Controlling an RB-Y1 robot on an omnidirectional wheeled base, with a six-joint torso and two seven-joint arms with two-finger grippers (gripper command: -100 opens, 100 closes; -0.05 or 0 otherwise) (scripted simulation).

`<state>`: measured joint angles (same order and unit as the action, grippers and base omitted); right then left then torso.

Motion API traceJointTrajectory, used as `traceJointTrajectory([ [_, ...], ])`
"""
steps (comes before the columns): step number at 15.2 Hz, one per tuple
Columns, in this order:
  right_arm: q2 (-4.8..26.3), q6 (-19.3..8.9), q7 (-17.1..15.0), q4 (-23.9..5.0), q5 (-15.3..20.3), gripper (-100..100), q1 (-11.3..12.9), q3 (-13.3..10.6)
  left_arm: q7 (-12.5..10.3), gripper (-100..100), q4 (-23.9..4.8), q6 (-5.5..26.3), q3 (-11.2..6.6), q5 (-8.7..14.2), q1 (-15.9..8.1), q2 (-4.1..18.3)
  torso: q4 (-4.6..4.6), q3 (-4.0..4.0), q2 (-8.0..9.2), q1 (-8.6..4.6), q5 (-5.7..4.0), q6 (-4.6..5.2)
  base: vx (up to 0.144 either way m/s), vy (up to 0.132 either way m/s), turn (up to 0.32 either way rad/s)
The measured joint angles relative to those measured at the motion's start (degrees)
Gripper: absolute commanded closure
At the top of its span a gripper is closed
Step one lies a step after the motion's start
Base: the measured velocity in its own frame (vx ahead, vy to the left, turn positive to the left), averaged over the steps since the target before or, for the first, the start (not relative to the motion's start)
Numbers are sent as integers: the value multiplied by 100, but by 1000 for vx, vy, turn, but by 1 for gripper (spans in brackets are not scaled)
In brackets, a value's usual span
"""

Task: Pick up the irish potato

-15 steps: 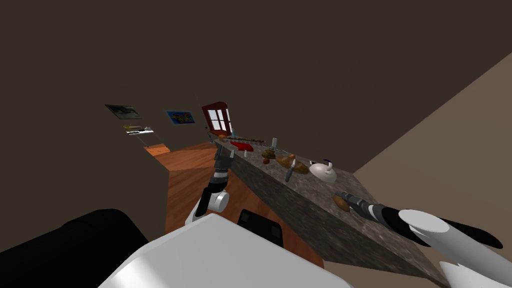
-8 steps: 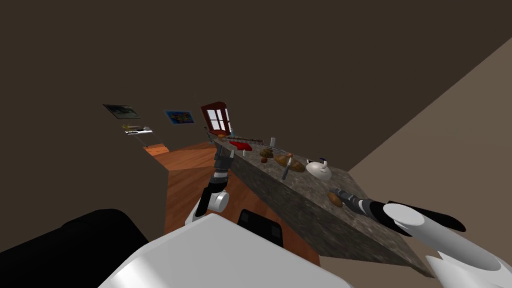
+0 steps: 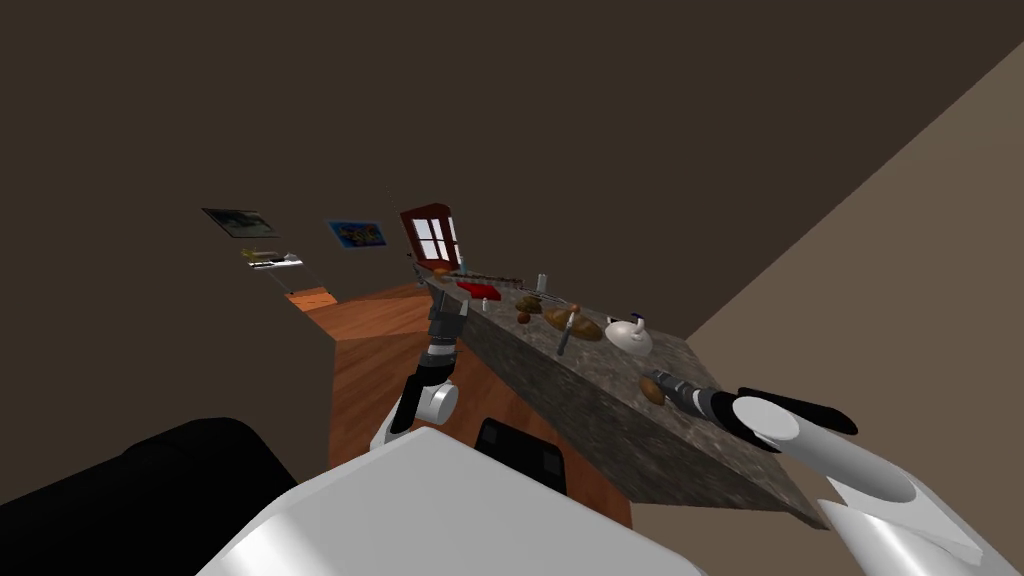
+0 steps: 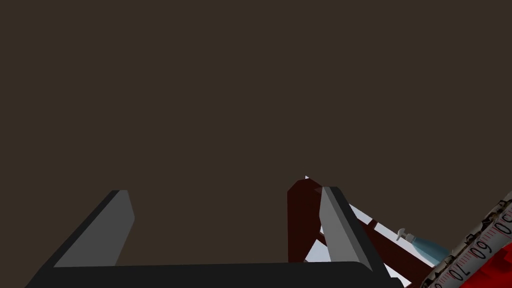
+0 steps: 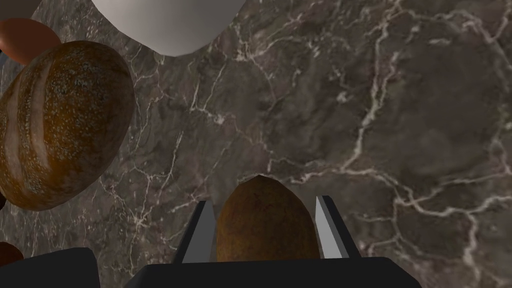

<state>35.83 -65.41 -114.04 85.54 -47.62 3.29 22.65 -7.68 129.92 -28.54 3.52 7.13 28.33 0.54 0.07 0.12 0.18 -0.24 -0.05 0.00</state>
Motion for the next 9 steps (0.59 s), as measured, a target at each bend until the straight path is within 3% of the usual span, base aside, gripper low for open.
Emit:
traceJointTrajectory([
  [2, 8, 57, -209, 75, -5, 100, -13, -156, 0, 0, 0, 0, 0, 0, 0, 0, 0, 0, -1, 4, -1, 2, -24, -47, -2],
  [9, 42, 286, -1066, 755, -10, 100, -248, -894, 0, 0, 0, 0, 0, 0, 0, 0, 3, 2, 1, -1, -4, 0, -19, -58, -6],
])
